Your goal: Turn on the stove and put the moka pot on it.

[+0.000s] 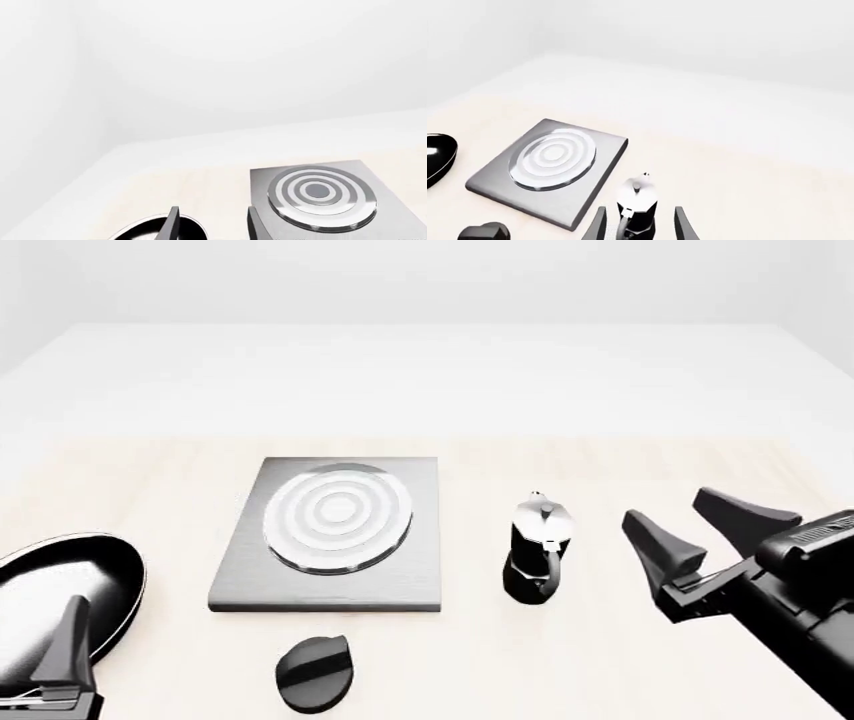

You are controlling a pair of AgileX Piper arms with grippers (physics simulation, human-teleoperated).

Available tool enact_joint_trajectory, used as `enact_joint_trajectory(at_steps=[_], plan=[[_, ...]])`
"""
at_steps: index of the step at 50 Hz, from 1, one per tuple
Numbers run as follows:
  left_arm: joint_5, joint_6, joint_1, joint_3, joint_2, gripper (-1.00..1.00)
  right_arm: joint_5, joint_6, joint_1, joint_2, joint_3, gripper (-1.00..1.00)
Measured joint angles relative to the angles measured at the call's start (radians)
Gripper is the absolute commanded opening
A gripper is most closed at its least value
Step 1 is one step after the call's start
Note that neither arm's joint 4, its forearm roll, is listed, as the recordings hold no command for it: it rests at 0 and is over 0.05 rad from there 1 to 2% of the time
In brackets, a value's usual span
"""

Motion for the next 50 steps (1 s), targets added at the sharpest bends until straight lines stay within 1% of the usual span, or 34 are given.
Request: enact_joint_trajectory(at_steps=[26,50], plan=[[0.012,-0.01,-0.012,0.009,0.0,1.0,-0.104,0.051,0.018,0.303,-0.028,1.0],[0.027,-0.017,-0.022,0.009,0.0,1.0,-0.213,0.101,0.006,0.473,0.016,1.0]])
